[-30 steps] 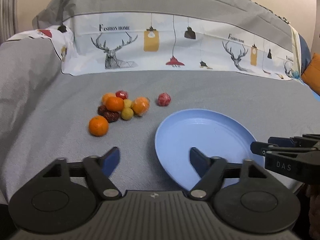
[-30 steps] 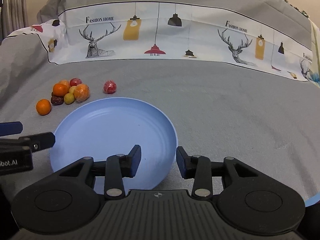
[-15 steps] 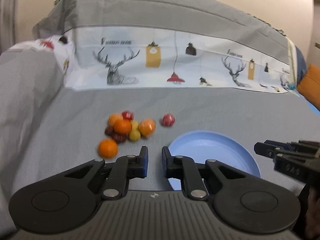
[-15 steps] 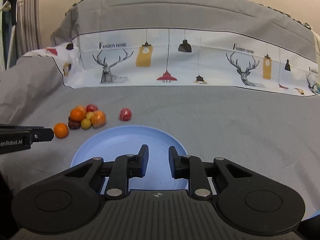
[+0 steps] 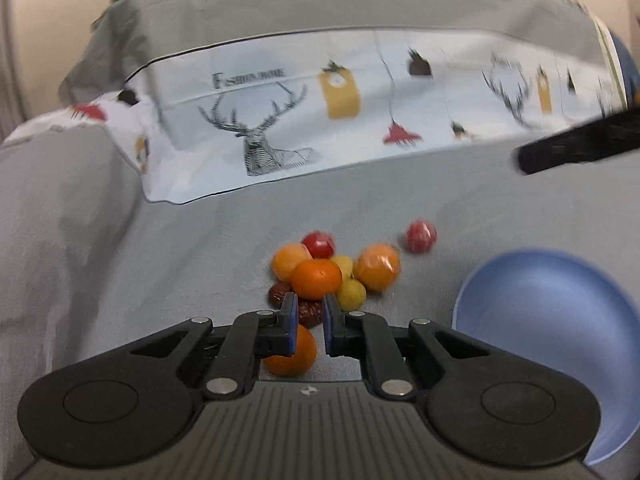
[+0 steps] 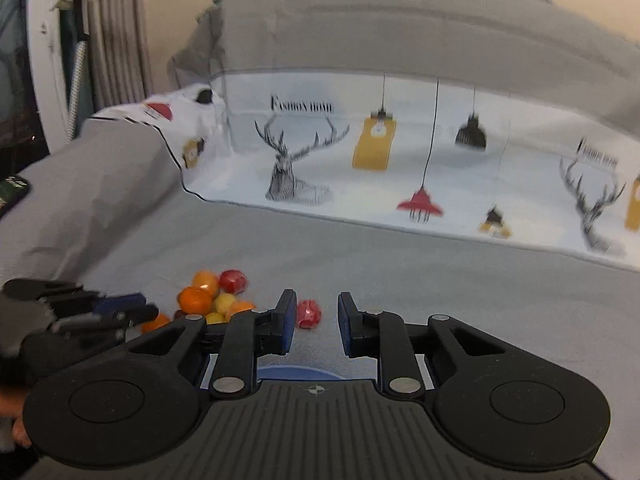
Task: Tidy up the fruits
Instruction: 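Grasp the red wrapped fruit with the right tool while the left tool grasps a dark jujube, then carry the red fruit over the blue plate while the left tool carries the jujube there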
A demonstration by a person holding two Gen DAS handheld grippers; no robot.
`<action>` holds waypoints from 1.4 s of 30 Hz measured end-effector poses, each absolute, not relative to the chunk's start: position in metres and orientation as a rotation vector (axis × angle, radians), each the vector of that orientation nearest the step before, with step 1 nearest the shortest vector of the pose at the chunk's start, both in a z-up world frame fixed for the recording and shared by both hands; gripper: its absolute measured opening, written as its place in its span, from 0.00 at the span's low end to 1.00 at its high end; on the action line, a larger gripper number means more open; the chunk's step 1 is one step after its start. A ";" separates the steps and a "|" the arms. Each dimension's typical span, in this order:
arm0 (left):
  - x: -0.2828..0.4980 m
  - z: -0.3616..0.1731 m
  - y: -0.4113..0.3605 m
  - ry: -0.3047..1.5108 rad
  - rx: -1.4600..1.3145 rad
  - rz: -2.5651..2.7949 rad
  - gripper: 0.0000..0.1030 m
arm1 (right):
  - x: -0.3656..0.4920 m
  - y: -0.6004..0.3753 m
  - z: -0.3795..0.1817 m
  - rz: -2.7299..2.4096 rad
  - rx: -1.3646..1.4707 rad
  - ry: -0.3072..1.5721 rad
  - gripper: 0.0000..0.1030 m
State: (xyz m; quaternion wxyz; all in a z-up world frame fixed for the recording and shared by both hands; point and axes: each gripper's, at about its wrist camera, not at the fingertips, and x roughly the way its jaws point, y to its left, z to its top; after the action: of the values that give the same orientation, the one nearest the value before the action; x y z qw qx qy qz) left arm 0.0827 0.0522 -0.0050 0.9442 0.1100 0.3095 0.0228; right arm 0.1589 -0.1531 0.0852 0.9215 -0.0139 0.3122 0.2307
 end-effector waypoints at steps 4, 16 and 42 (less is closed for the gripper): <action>0.093 -0.025 0.044 0.644 0.289 0.075 0.15 | 0.186 -0.142 0.052 0.442 0.013 0.715 0.25; 0.124 -0.058 0.041 0.693 0.397 0.093 0.44 | 0.249 -0.093 0.008 0.497 -0.014 0.848 0.49; 0.076 -0.006 0.050 0.608 0.228 0.025 0.21 | 0.175 -0.128 0.070 0.452 -0.047 0.717 0.32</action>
State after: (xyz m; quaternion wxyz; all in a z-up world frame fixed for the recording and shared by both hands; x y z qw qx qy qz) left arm 0.0758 0.0503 -0.0061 0.9476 0.1122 0.2989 0.0125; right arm 0.1746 -0.1275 0.0700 0.9113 -0.0227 0.3477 0.2194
